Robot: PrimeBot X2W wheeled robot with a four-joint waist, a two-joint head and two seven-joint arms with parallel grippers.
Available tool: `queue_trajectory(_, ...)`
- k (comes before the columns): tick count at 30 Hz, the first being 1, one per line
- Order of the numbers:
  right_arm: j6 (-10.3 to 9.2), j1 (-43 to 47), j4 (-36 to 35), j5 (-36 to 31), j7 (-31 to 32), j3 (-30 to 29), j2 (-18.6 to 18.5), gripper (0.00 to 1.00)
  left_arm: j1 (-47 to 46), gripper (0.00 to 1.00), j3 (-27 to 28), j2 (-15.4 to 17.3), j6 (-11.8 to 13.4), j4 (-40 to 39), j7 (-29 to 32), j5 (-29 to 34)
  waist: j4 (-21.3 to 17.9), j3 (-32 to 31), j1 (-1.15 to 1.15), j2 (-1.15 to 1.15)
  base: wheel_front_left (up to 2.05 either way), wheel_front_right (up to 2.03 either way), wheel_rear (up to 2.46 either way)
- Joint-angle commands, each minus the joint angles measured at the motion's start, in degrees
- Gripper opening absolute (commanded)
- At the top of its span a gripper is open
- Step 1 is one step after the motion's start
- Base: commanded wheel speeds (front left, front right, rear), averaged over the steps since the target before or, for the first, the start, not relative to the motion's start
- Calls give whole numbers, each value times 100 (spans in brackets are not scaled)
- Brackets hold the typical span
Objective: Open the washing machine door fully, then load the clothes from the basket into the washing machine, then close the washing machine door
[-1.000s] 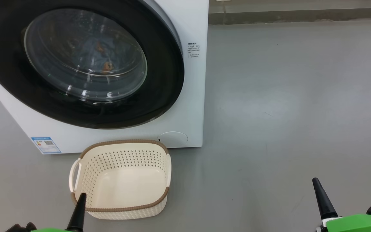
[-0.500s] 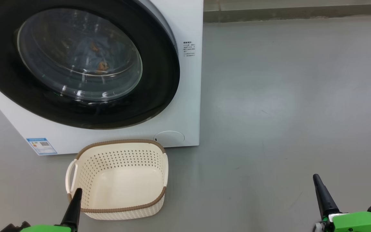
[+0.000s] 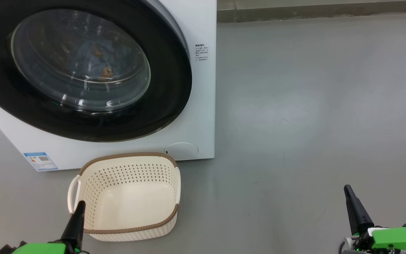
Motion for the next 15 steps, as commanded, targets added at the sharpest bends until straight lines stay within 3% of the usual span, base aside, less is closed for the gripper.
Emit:
queue_trajectory(1, 9, -333, -137, 192, 70, 125, -76, 0, -312, 0, 229, 121, -16, -96, 67, -184, -11, 5, 0, 0, 0, 0, 0)
queue_trajectory(15, 9, -335, -137, 208, 74, 124, -76, 0, -316, 0, 262, 99, -16, -94, 95, -173, -13, 6, 0, 0, 0, 0, 0)
